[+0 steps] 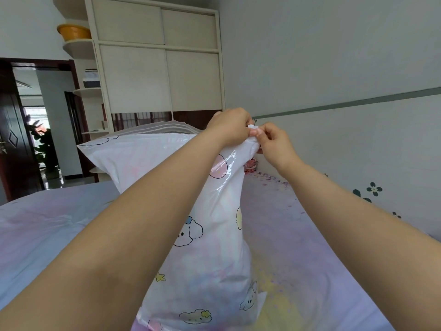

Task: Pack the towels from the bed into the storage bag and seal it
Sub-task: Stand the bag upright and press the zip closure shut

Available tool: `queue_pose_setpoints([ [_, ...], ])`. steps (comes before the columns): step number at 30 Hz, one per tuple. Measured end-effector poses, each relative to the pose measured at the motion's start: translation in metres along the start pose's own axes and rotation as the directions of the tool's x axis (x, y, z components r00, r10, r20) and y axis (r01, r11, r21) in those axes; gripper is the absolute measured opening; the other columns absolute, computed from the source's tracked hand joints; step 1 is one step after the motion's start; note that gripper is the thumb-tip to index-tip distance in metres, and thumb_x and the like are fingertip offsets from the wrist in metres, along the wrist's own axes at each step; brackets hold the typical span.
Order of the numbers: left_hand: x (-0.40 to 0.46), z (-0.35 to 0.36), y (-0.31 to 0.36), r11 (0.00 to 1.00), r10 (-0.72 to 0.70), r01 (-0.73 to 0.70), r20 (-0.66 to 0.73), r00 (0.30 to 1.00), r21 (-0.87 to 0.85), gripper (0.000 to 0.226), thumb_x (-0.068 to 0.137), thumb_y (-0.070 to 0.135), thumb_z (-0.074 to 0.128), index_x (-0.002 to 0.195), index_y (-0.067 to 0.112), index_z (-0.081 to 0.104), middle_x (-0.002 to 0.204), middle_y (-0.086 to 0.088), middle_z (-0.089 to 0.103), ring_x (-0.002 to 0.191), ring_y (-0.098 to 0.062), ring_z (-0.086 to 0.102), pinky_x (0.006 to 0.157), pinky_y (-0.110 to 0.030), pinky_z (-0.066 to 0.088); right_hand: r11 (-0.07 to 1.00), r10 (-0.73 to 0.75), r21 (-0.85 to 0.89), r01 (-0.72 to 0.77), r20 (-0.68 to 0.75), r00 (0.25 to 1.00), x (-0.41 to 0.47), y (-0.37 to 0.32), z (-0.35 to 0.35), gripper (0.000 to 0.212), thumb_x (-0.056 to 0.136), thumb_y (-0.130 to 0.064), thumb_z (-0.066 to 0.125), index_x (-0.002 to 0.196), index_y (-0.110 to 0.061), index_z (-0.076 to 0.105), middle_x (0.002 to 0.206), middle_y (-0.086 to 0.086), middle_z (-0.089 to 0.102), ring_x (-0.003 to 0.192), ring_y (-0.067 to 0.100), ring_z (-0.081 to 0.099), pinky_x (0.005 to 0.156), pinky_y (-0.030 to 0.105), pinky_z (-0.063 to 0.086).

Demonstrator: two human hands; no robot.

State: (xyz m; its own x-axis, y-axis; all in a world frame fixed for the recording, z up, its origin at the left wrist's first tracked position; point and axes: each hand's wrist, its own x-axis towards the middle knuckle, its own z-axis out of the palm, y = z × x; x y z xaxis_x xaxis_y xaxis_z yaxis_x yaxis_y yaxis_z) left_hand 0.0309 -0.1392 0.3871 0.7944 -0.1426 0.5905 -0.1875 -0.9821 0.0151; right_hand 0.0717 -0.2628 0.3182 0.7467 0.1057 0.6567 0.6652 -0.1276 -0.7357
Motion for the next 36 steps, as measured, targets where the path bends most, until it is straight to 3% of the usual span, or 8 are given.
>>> queue_pose_setpoints([
  [11, -0.008, -0.002, -0.028, 0.995, -0.09, 0.091, -0.024, 0.996, 0.051, 0.025, 0.099, 0.032, 0.056, 0.118, 0.017, 0.062, 0.121, -0.008, 0.066, 0.114, -0.03, 0.057, 0.085, -0.033, 0.033, 0.909, 0.241, 0.328, -0.257, 0.088, 0.967, 0.012, 0.001, -0.001, 0.025, 0.097, -0.033, 0.049, 0.095, -0.01, 0.058, 0.094, 0.007, 0.063, 0.08, 0.018, 0.063, 0.059, 0.025, 0.056],
  [17, -0.011, 0.001, -0.026, 0.994, -0.071, 0.071, 0.003, 0.997, 0.081, 0.027, 0.098, 0.034, 0.057, 0.119, 0.019, 0.064, 0.122, -0.008, 0.065, 0.115, -0.031, 0.056, 0.082, -0.032, 0.034, 0.895, 0.301, 0.345, -0.281, -0.004, 0.954, 0.012, 0.001, 0.013, 0.007, 0.089, -0.015, 0.063, 0.084, -0.01, 0.061, 0.087, 0.009, 0.064, 0.07, 0.019, 0.059, 0.071, 0.034, 0.053],
  [21, -0.02, -0.006, -0.05, 0.976, -0.083, 0.087, -0.027, 0.996, 0.199, 0.025, 0.097, 0.033, 0.057, 0.116, 0.019, 0.065, 0.121, -0.01, 0.067, 0.114, -0.033, 0.057, 0.085, -0.033, 0.037, 0.83, 0.472, 0.385, -0.404, -0.097, 0.876, 0.018, 0.018, -0.002, 0.044, 0.085, -0.021, 0.069, 0.123, -0.004, 0.055, 0.113, 0.014, 0.065, 0.091, 0.026, 0.061, 0.089, 0.048, 0.053],
  [26, -0.037, -0.012, -0.09, 0.954, -0.106, 0.129, -0.099, 0.989, 0.269, 0.023, 0.1, 0.03, 0.053, 0.118, 0.019, 0.063, 0.118, -0.011, 0.068, 0.113, -0.034, 0.057, 0.082, -0.034, 0.034, 0.839, 0.501, 0.347, -0.42, -0.187, 0.845, 0.026, 0.032, -0.017, 0.043, 0.085, -0.025, 0.069, 0.121, -0.006, 0.054, 0.115, 0.011, 0.062, 0.091, 0.025, 0.058, 0.084, 0.045, 0.055],
  [28, -0.043, -0.014, -0.102, 0.952, -0.117, 0.153, -0.144, 0.983, 0.264, 0.022, 0.1, 0.029, 0.052, 0.115, 0.019, 0.063, 0.116, -0.013, 0.068, 0.111, -0.037, 0.057, 0.079, -0.034, 0.034, 0.906, 0.415, 0.208, -0.369, -0.264, 0.871, 0.026, 0.032, -0.013, 0.029, 0.087, -0.021, 0.064, 0.112, -0.008, 0.058, 0.117, 0.014, 0.062, 0.096, 0.027, 0.06, 0.089, 0.045, 0.053],
  [31, -0.048, -0.015, -0.11, 0.955, -0.131, 0.175, -0.188, 0.973, 0.241, 0.021, 0.099, 0.029, 0.052, 0.114, 0.019, 0.063, 0.115, -0.015, 0.067, 0.11, -0.039, 0.057, 0.078, -0.035, 0.035, 0.915, -0.019, -0.385, -0.119, -0.336, 0.942, 0.026, 0.018, 0.002, 0.038, 0.087, -0.023, 0.059, 0.125, -0.02, 0.054, 0.137, 0.005, 0.047, 0.126, 0.028, 0.044, 0.108, 0.044, 0.035],
  [33, -0.049, -0.015, -0.107, 0.959, -0.123, 0.17, -0.209, 0.97, 0.227, 0.02, 0.099, 0.028, 0.052, 0.113, 0.019, 0.063, 0.114, -0.015, 0.068, 0.11, -0.039, 0.057, 0.077, -0.034, 0.033, 0.746, -0.343, -0.64, 0.185, -0.131, 0.93, 0.022, -0.006, 0.024, 0.041, 0.089, -0.039, 0.054, 0.129, -0.028, 0.051, 0.142, -0.001, 0.042, 0.135, 0.022, 0.032, 0.115, 0.051, 0.008],
  [36, -0.051, -0.015, -0.099, 0.966, -0.083, 0.138, -0.241, 0.967, 0.219, 0.019, 0.099, 0.027, 0.051, 0.112, 0.019, 0.063, 0.112, -0.013, 0.069, 0.109, -0.036, 0.058, 0.076, -0.032, 0.028, 0.566, -0.27, -0.754, 0.332, 0.211, 0.94, 0.018, -0.032, 0.055, 0.031, 0.092, -0.05, 0.045, 0.104, -0.027, 0.061, 0.124, 0.0, 0.056, 0.129, 0.023, 0.041, 0.111, 0.062, -0.004],
])
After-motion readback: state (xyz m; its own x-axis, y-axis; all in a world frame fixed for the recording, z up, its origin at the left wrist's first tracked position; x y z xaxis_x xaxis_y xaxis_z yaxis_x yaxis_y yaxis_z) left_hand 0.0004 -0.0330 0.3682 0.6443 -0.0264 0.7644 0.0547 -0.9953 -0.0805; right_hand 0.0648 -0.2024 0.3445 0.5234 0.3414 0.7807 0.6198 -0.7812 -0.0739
